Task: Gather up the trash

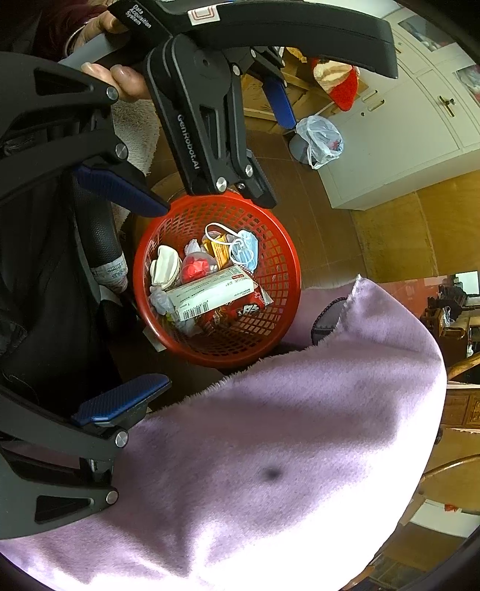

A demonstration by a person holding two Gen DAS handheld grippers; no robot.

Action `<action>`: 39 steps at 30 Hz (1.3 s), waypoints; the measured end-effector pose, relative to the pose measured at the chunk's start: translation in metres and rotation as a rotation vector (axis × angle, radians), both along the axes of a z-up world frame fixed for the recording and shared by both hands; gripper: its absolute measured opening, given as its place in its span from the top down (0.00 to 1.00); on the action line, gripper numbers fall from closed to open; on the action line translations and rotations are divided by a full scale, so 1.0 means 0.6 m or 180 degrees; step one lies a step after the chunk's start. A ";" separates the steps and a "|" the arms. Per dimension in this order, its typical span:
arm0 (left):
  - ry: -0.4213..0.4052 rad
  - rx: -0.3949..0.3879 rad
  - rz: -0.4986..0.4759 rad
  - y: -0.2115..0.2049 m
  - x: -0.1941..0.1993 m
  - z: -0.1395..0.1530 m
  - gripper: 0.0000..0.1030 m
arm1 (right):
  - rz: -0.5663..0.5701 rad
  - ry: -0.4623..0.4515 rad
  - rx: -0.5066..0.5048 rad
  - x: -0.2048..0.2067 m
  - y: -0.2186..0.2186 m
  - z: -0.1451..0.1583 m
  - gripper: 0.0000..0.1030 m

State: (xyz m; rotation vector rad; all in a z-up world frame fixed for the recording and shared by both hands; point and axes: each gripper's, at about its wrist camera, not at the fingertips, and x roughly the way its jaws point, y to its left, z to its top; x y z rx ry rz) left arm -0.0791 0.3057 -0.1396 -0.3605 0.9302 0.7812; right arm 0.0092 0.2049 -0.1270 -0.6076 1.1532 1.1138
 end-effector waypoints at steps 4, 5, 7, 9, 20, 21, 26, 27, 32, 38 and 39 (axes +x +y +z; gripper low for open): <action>0.0007 0.0013 -0.0009 -0.001 0.001 0.001 0.07 | -0.0001 -0.0001 0.0003 0.000 0.000 0.000 0.17; 0.0002 0.0006 -0.0009 -0.002 0.002 0.000 0.07 | -0.0005 -0.0001 0.0004 0.001 0.000 0.000 0.17; -0.0001 -0.0005 -0.0009 -0.003 0.002 0.001 0.07 | -0.0005 0.0002 0.0002 0.001 -0.001 0.001 0.17; 0.0009 0.0013 -0.0015 -0.003 0.002 0.001 0.07 | -0.0004 -0.0001 0.0004 0.001 -0.001 0.000 0.17; 0.0011 0.0004 0.0003 -0.003 0.003 0.003 0.07 | -0.0020 -0.0002 0.0013 0.001 -0.001 0.003 0.17; 0.0014 0.0010 -0.0002 -0.003 0.003 0.003 0.07 | -0.0021 -0.0002 0.0015 0.001 -0.001 0.002 0.17; 0.0014 0.0004 0.0004 -0.002 0.002 0.003 0.07 | -0.0027 0.0005 0.0015 0.002 -0.002 0.002 0.17; 0.0013 0.0005 0.0006 -0.002 0.003 0.003 0.07 | -0.0030 0.0007 0.0016 0.002 -0.002 0.003 0.17; 0.0017 0.0013 -0.0002 -0.003 0.003 0.003 0.07 | -0.0035 0.0004 0.0023 0.002 -0.002 0.004 0.17; 0.0019 -0.0005 0.0006 -0.001 0.002 0.003 0.07 | -0.0035 0.0006 0.0025 0.002 -0.003 0.003 0.17; 0.0017 -0.0011 0.0005 0.000 0.001 0.004 0.07 | -0.0036 0.0006 0.0024 0.002 -0.003 0.003 0.17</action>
